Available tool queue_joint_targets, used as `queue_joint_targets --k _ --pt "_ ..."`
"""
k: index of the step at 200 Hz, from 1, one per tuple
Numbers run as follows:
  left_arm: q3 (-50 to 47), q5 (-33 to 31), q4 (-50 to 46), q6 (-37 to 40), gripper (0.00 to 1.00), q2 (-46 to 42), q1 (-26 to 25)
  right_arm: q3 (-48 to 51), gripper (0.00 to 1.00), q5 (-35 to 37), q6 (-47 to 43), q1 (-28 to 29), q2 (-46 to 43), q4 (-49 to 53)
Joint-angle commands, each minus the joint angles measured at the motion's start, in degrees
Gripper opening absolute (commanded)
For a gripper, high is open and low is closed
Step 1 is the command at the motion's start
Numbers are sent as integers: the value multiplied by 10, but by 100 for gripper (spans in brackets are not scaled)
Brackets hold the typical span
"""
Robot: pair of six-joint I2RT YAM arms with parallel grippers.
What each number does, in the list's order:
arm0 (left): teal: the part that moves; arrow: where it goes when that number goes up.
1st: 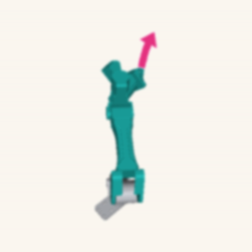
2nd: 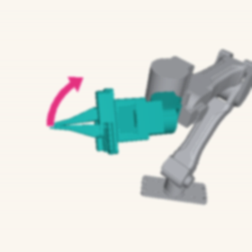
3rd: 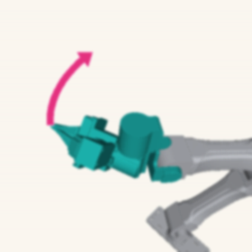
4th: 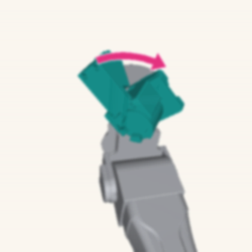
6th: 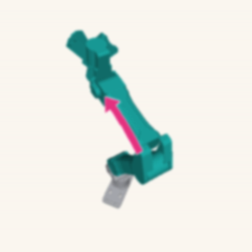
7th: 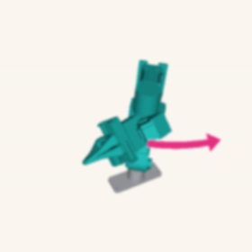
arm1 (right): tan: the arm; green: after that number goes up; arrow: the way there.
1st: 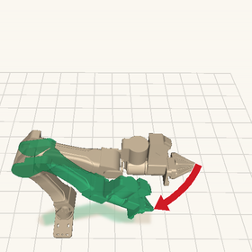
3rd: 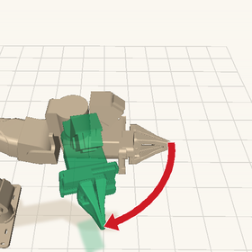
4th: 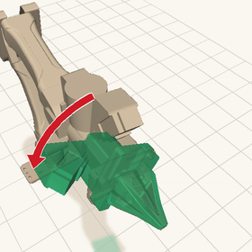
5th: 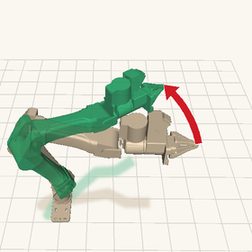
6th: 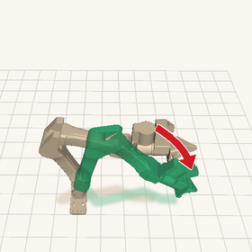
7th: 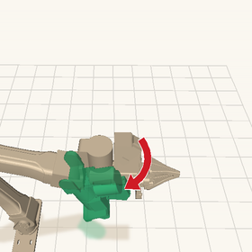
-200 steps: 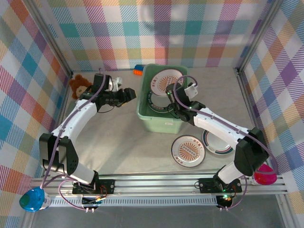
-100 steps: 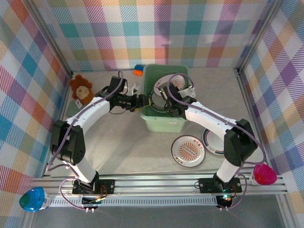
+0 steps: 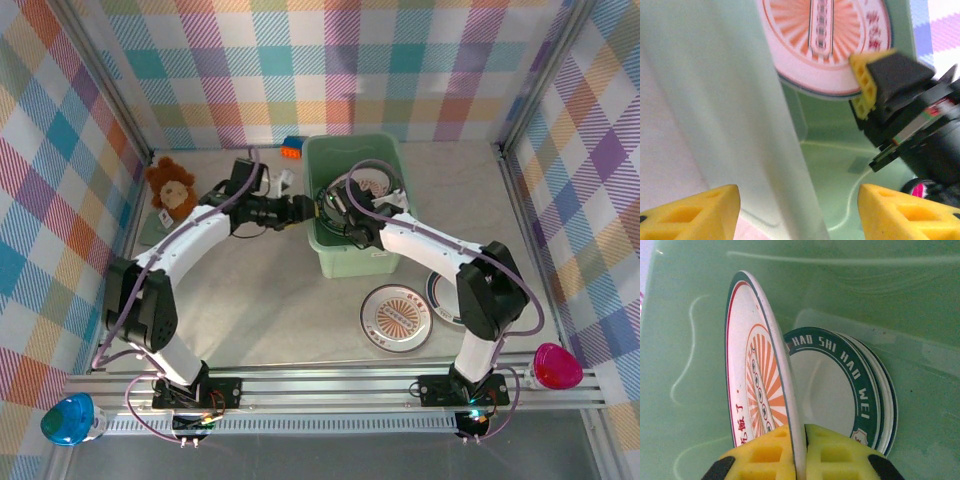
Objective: Place the plates into the plastic bin on the countertop
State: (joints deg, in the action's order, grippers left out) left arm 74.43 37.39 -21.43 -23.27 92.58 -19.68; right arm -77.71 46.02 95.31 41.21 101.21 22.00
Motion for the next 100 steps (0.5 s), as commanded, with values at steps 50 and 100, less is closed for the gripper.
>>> queue_joint_targets --k 50,100 --pt "12 -34 -16 26 64 -39 80 -57 0 9 24 -7 64 -30" --pt "8 -32 -18 30 64 -26 86 -77 0 -15 40 -17 105 -36"
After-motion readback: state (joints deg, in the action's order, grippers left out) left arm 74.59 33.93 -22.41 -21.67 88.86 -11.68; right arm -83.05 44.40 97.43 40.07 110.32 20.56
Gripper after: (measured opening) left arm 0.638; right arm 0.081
